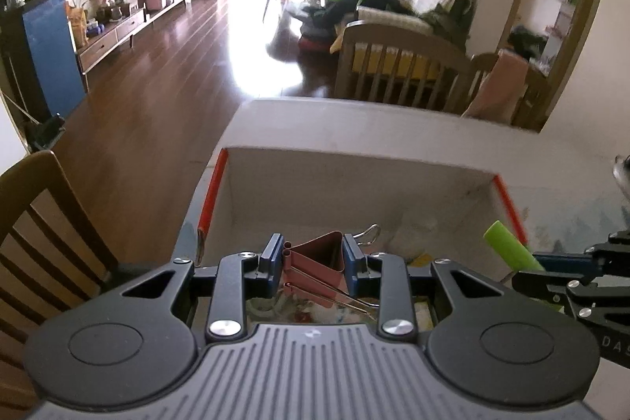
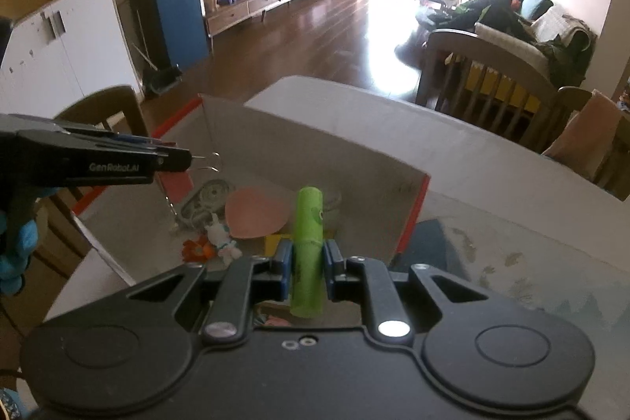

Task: Organize rigid objects
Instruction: 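Carry the binder clip in left tool and highlighter in right tool over the box, then open left tool to drop the binder clip while right tool releases the highlighter into the box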

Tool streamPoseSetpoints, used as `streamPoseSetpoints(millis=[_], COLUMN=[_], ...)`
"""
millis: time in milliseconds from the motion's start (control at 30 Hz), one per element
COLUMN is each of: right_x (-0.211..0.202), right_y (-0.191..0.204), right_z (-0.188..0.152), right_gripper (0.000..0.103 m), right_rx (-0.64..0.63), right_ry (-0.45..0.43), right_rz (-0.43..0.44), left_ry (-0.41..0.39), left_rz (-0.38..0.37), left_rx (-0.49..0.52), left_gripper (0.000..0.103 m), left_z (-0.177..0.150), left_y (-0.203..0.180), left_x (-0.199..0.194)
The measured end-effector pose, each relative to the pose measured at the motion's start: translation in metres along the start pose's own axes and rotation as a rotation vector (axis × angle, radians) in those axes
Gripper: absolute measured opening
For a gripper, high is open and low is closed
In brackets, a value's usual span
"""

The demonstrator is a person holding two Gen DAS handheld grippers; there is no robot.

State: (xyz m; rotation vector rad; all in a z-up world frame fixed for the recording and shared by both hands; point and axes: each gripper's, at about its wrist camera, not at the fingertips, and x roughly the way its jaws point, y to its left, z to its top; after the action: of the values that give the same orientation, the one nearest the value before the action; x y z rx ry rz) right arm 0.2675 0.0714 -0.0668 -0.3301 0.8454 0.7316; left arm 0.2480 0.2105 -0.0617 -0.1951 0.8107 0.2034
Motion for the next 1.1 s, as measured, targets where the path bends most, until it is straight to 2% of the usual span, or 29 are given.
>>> streamPoseSetpoints(millis=[300,733,1100], right_x=[0.037,0.045,0.04], right_y=[0.01,0.022,0.017], right_z=[-0.007,-0.026,-0.031], right_gripper=[0.016,0.016,0.028], right_rx=[-0.007,-0.048,-0.017], right_ry=[0.058,0.102,0.102], right_rz=[0.006,0.02,0.045], left_ry=[0.065,0.129,0.171], left_rz=[0.011,0.002,0.005], left_rx=[0.06,0.088,0.12], left_gripper=[0.03,0.03,0.03], left_z=[-0.022,-0.043,-0.044], left_y=[0.003,0.001,-0.011], left_x=[0.032,0.043,0.044])
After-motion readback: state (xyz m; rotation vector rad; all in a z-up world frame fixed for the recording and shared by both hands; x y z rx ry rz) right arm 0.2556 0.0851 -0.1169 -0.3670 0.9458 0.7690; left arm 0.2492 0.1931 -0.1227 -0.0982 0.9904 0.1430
